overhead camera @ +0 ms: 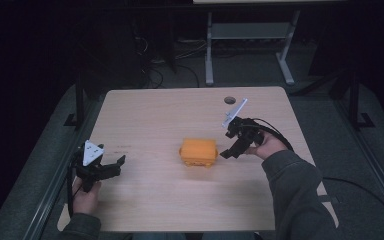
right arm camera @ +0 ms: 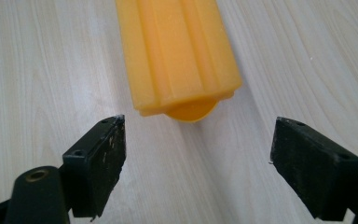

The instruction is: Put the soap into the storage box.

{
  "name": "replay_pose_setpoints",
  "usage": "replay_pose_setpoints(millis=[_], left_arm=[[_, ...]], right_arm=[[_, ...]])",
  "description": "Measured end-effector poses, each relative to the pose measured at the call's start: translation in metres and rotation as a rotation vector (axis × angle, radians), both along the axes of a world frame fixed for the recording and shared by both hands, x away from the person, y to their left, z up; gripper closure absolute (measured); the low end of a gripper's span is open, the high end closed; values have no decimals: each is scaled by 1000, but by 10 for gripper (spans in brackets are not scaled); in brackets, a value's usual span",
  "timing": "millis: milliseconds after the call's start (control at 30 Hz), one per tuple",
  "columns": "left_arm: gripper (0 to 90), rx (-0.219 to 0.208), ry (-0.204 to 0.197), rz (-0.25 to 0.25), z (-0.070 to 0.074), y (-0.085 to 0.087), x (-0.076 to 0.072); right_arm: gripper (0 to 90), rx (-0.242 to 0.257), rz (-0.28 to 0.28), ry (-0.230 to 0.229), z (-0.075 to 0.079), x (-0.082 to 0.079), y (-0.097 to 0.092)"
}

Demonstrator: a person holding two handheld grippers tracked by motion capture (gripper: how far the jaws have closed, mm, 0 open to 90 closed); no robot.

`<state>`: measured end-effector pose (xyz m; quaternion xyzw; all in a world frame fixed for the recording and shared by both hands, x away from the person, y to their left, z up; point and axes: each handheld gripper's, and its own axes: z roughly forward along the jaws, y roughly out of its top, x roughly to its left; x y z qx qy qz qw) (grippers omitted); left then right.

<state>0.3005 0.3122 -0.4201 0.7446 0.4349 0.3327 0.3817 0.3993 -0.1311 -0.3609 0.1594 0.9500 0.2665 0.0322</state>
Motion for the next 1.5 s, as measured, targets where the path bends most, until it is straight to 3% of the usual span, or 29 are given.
replay_pose_setpoints(millis=[467,1033,1500], left_arm=[[141,3,5,-12,0,-3,-1],[141,8,3,-15,0,-3,-2],[141,9,4,-15,0,-3,-2]], right_arm=[[184,15,-24,2,-4,-6,-14],[182,25,-61,-13,2,-16,-35],[180,44,-97,5,-8,-23,-51]])
